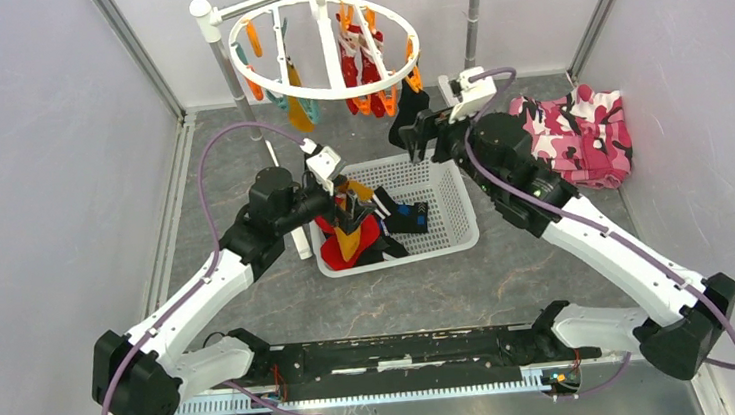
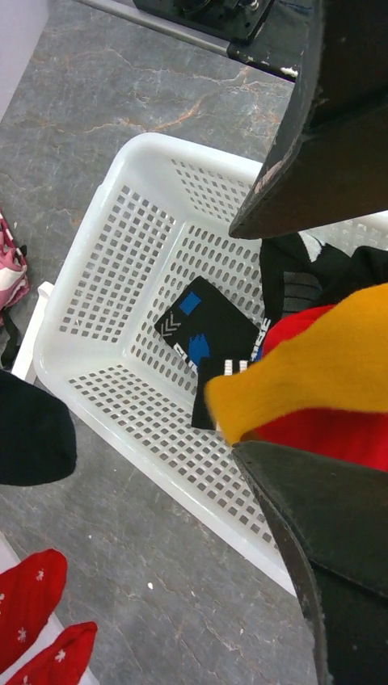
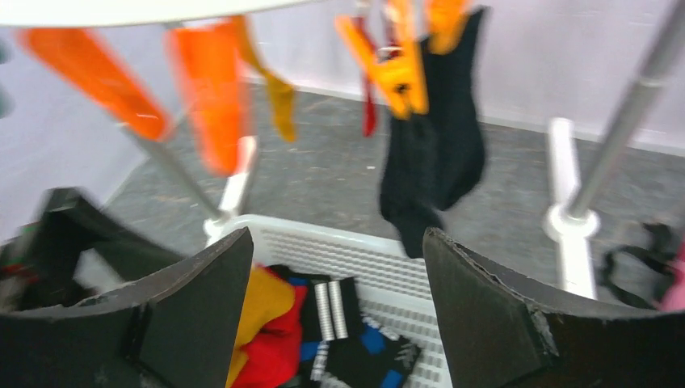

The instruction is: Remove the socks clipped to the hanger

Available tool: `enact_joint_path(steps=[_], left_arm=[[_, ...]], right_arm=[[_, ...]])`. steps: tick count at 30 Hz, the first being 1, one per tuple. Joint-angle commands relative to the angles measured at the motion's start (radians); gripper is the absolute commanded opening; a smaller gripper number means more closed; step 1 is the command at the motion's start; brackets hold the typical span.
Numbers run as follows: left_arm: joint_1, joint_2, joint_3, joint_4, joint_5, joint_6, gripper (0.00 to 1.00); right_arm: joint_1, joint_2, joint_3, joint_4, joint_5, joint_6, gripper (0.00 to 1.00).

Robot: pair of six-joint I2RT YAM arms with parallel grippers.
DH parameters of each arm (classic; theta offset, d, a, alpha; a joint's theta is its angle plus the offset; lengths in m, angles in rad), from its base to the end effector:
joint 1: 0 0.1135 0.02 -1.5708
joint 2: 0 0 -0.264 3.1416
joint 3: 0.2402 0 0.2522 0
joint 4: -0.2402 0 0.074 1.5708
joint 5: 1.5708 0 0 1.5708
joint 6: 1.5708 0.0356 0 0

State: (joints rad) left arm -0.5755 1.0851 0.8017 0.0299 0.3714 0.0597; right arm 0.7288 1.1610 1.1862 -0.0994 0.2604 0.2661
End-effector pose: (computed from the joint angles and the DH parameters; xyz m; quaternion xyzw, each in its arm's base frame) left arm 0.2048 -0.1482 0.3092 0.3501 0.7031 -0.2946 0.5444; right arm 0.2047 0.1705 0.4138 -0.0806 0.7275 0.2383 0.6383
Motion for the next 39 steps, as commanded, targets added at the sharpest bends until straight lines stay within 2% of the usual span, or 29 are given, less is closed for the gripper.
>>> enact_joint_path(steps=[1,5,11,14,19,24,30,39], left_arm=[[-0.001,-0.021,0.004,0.024,0.011,0.038,1.00],[-0.001,0.000,0.016,0.016,-0.009,0.084,1.00],[0.000,0.025,0.041,-0.023,0.038,0.174,1.00],[0.013,0.017,0.032,-0.057,0.073,0.148,1.00],[0.088,-0.032,0.018,0.013,0.199,-0.093,1.00],[0.089,-0.067,-0.009,0.045,0.228,-0.097,1.00],[0.091,-0.061,0.006,0.047,0.225,-0.088,1.00],[0.101,-0.021,0.051,0.099,0.235,-0.140,1.00]], right_arm=[[-0.130,0.012,-0.050,0.008,-0.017,-0.032,0.84],[-0.221,0.121,-0.015,0.048,-0.153,-0.128,0.83],[-0.249,0.258,0.062,0.145,-0.224,-0.168,0.69],[-0.261,0.295,0.075,0.180,-0.301,-0.133,0.51],[-0.259,0.252,-0.020,0.294,-0.323,-0.087,0.27],[-0.259,0.203,-0.075,0.328,-0.377,-0.059,0.02],[-0.254,0.128,-0.153,0.335,-0.459,0.004,0.00],[-0.135,-0.003,-0.224,0.256,-0.487,0.037,0.00]])
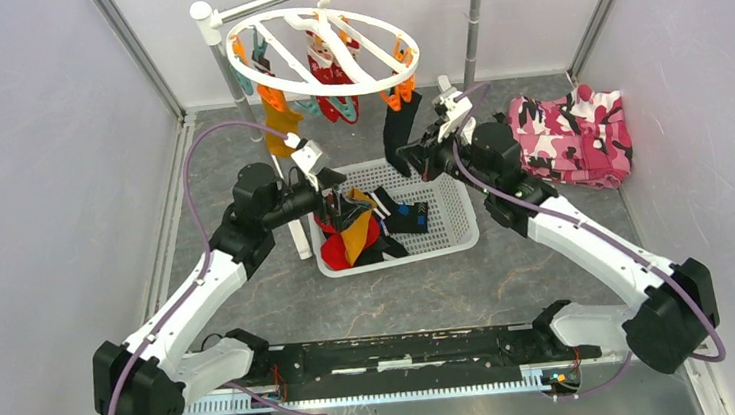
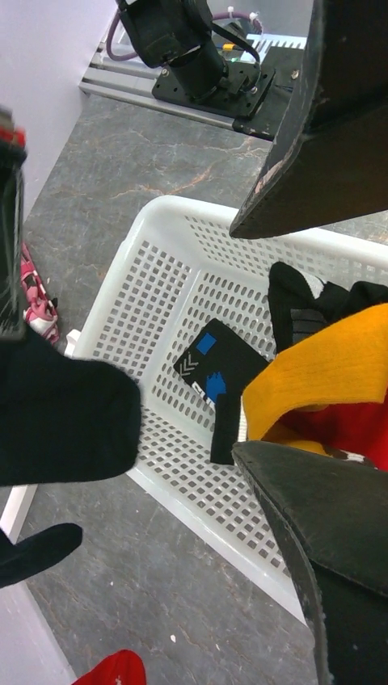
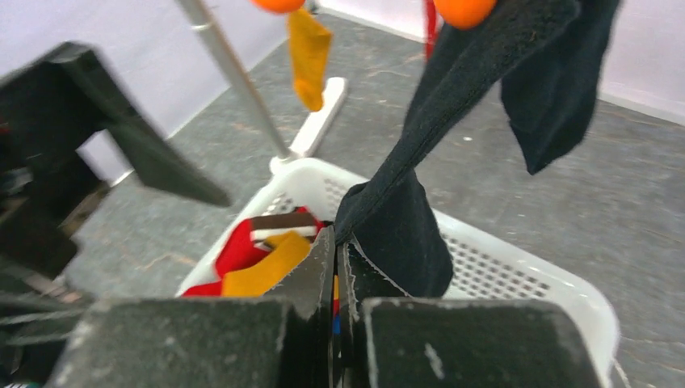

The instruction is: Remove the socks clipped to the hanger

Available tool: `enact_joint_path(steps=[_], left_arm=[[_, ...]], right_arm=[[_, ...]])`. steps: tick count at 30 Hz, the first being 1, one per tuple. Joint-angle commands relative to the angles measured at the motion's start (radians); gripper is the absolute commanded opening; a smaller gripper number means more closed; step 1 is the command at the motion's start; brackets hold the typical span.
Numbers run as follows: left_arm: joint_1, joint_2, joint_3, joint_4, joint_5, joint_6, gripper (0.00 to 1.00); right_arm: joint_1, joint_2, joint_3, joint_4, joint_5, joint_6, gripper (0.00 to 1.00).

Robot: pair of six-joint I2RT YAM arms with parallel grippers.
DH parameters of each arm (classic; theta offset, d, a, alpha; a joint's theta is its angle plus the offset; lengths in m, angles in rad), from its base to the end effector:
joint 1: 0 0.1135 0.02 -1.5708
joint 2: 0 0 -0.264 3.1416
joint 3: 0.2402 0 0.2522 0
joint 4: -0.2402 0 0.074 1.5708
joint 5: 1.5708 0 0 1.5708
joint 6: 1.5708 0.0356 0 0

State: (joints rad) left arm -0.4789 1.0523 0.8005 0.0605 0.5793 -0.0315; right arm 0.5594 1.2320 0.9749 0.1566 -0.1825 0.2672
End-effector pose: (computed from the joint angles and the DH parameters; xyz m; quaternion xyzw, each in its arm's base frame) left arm 0.2069 -0.1294 0.3201 0.3412 0.6805 -0.3671 0.5345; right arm 0.2448 0.1609 0.3473 -0.1680 0.7219 0.3302 0.5845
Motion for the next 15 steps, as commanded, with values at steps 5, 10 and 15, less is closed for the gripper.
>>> enact_joint_path(steps=[5,10,15], left_arm=[[0.003,0.044,0.079,0.080,0.061,-0.011,1.00],[0.002,0.085,0.127,0.100,0.076,0.009,1.00],[-0.013,0.089,0.135,0.104,0.122,0.055,1.00]], right_arm=[[0.057,-0.091,0.023,0.000,-0.135,0.110,0.00],[0.111,-0.075,0.092,-0.032,-0.202,0.154,0.00],[0.172,-0.058,0.121,-0.013,-0.219,0.204,0.00]])
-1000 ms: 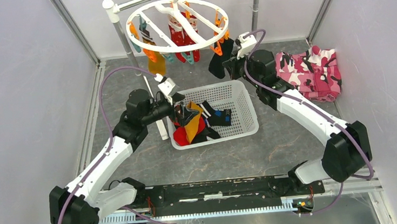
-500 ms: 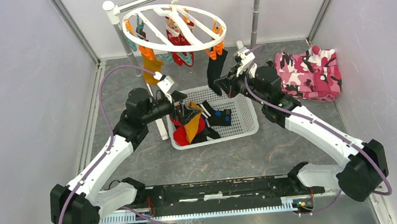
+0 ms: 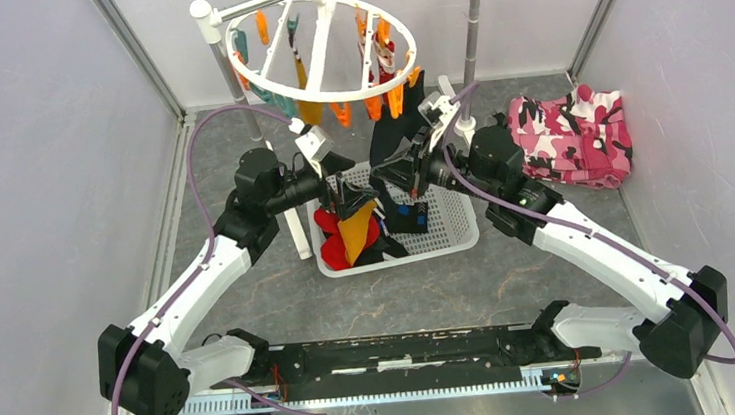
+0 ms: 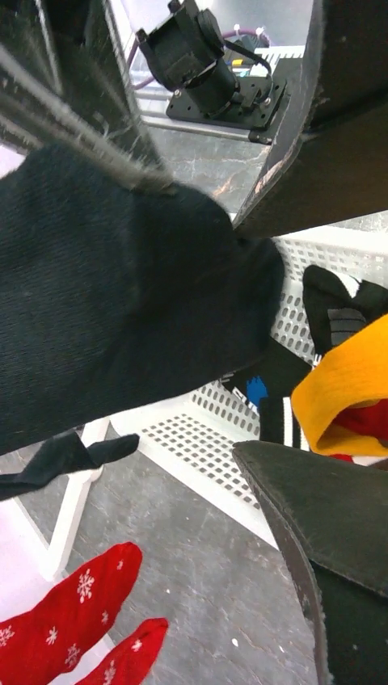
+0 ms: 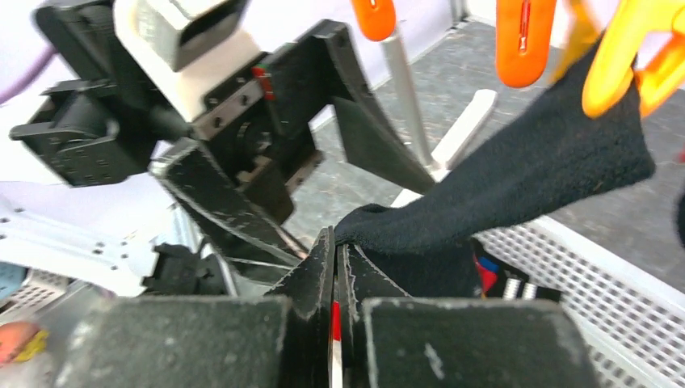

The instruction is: Remove the socks clipped to the hanger

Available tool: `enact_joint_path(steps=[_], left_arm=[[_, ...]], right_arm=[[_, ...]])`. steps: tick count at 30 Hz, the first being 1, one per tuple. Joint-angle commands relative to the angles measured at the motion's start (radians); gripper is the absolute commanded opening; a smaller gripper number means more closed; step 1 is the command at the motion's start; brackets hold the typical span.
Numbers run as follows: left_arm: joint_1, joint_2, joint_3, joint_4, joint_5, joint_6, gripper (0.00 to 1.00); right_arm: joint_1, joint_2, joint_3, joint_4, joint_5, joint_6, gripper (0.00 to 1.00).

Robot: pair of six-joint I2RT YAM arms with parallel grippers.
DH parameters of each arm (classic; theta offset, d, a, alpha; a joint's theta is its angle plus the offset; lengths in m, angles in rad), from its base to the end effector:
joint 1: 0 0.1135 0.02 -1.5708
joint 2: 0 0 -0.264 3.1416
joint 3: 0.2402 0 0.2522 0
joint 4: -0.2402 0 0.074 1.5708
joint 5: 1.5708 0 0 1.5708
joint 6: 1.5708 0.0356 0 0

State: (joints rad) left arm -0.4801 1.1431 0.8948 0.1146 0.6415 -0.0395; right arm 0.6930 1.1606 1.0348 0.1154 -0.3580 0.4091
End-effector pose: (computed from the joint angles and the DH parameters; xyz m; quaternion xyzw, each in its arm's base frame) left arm 0.2246 -0.1410 0.3380 0.3586 0.6517 -0.3898 0.5428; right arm 0.2018 0.1838 0.3833 -0.2229 0.6747 0.4702 0.5235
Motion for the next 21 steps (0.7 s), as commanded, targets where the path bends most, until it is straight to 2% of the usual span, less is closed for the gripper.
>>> enact_joint_path(steps=[1,9,13,15,18,19,21], left_arm=[[-0.013,-0.001,0.039,0.050,0.059,0.073,1.00],[-0.015,-0.011,0.033,0.039,0.105,0.127,0.99],[-0.021,-0.031,0.025,-0.028,0.112,0.217,0.92],[-0.022,-0.029,0.027,-0.049,0.043,0.234,0.78],[-0.022,-0.013,0.048,-0.078,-0.041,0.244,0.49],[-0.022,-0.014,0.045,-0.071,-0.056,0.239,0.36],[-0.022,-0.023,0.033,-0.044,-0.090,0.216,0.17]], right_arm=[[0.048,0.020,0.067,0.029,-0.044,0.067,0.00],[0.121,0.059,0.075,0.046,-0.034,0.083,0.00],[0.134,0.071,0.077,0.057,-0.037,0.095,0.00],[0.143,0.070,0.077,0.062,-0.041,0.104,0.00],[0.148,0.070,0.077,0.061,-0.042,0.115,0.00],[0.148,0.068,0.077,0.051,-0.037,0.115,0.03],[0.148,0.066,0.101,-0.003,-0.005,0.090,0.17]])
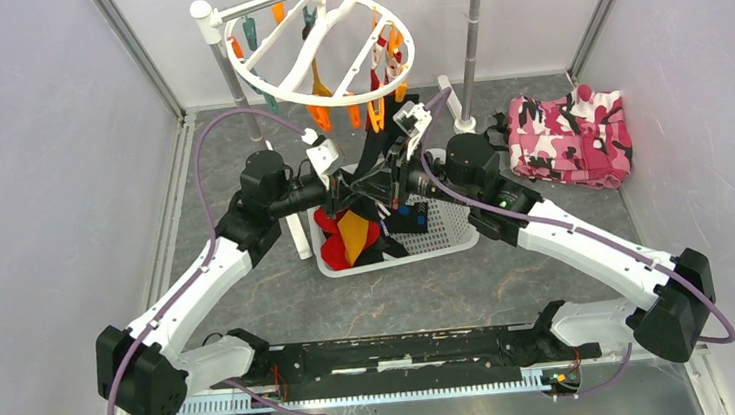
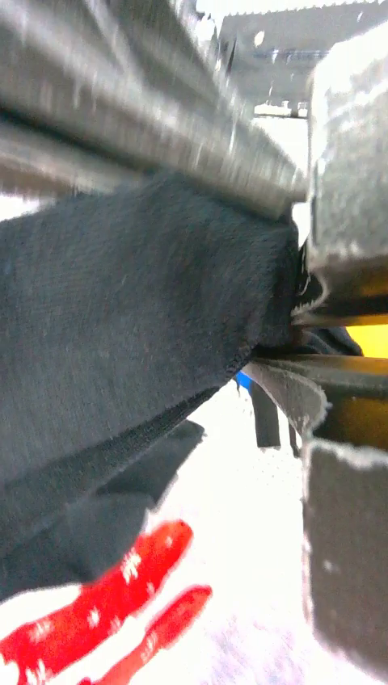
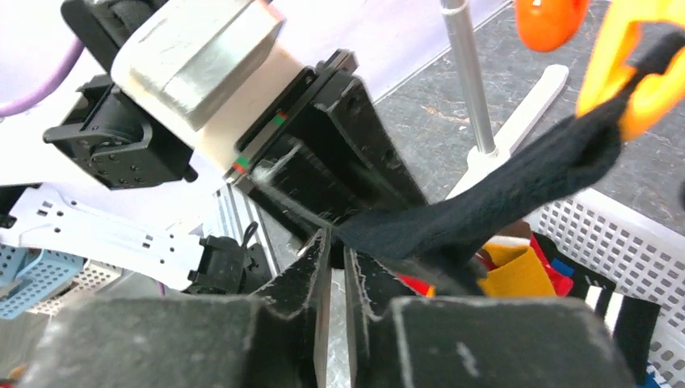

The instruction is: Remove the socks clipped to the hanger

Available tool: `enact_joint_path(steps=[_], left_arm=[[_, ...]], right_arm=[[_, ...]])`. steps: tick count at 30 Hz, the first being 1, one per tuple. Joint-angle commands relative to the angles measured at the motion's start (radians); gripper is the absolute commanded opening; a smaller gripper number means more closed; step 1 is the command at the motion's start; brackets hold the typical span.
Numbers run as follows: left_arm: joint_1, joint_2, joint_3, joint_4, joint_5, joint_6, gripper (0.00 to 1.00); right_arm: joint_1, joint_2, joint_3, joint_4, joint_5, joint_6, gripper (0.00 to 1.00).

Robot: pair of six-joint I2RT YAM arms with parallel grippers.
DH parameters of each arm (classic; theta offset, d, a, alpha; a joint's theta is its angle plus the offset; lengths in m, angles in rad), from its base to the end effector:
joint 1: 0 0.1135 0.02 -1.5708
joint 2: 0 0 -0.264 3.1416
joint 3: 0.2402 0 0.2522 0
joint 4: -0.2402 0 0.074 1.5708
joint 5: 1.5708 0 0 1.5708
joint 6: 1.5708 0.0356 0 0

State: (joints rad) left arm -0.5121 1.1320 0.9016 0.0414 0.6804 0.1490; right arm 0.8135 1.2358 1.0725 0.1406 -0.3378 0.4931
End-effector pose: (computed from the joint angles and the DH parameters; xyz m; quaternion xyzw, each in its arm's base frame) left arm 0.2156 -0.1469 0.3359 0.4369 0.6182 -0.3614 0.5444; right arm 0.1922 0.2205 0.3798 -0.2284 0.6771 0.5143 0.4741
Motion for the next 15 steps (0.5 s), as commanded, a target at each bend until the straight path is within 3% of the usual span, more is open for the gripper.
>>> enact_joint_path(steps=[1,3,8,15], left_arm=[[0.010,-0.014,0.023,0.034,-0.143,0.017,0.10],[0.011,-0.018,0.018,0.032,-0.169,0.012,0.04],[0.011,-0.030,-0.002,0.032,-0.199,0.025,0.02],[0.010,-0.041,-0.021,0.026,-0.205,0.031,0.02]], right_arm=[[0.026,-0.014,0.088,-0.076,0.015,-0.014,0.27],[0.019,-0.019,0.151,-0.191,0.089,-0.077,0.44],[-0.068,-0.026,0.274,-0.382,0.207,-0.119,0.69],[-0.176,-0.002,0.343,-0.395,0.232,-0.117,0.70]])
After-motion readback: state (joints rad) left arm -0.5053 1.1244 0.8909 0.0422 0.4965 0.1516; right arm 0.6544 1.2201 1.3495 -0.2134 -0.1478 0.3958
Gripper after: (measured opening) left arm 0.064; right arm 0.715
